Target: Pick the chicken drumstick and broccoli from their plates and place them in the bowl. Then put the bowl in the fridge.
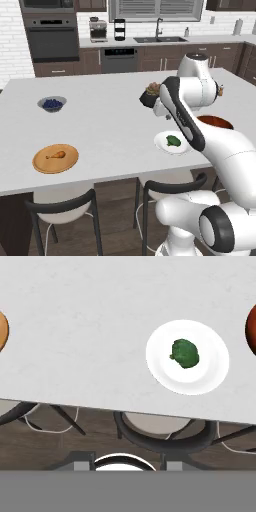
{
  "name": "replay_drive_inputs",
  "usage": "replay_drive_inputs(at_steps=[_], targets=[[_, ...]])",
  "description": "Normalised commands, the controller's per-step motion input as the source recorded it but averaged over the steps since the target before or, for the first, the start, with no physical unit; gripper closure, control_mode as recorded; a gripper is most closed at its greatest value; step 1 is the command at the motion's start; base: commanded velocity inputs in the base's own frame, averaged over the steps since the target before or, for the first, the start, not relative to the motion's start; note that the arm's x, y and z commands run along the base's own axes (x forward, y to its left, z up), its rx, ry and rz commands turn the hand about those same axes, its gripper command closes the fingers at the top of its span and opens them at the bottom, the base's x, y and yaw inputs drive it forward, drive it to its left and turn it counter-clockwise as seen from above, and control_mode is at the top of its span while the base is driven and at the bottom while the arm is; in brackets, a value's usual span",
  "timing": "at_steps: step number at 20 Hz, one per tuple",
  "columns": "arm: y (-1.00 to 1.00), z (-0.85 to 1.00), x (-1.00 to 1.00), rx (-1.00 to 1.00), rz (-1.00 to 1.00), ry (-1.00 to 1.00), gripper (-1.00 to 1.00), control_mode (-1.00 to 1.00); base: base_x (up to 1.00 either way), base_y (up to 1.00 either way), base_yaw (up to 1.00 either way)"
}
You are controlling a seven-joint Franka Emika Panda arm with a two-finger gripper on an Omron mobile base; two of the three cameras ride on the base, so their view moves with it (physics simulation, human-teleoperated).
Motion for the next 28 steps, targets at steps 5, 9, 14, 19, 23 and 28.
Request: replay_drive_inputs(at_steps=[5,9,14,19,23,28], targets=[[-0.17,-0.22,-0.06,-0.01,0.0,0.03,-1.0,-1.0,0.0,0.0,0.0],[-0.53,-0.51,-0.16,-0.05,0.0,0.0,-1.0,-1.0,0.0,0.0,0.0],[-0.56,-0.59,-0.01,-0.11,0.0,0.0,-1.0,-1.0,0.0,0.0,0.0],[0.01,-0.48,0.63,-0.25,-0.01,0.15,-1.0,-1.0,0.0,0.0,0.0],[-0.05,-0.41,0.62,-0.13,0.0,0.12,-1.0,-1.0,0.0,0.0,0.0],[-0.12,-0.33,0.48,-0.02,0.0,0.05,-1.0,-1.0,0.0,0.0,0.0]])
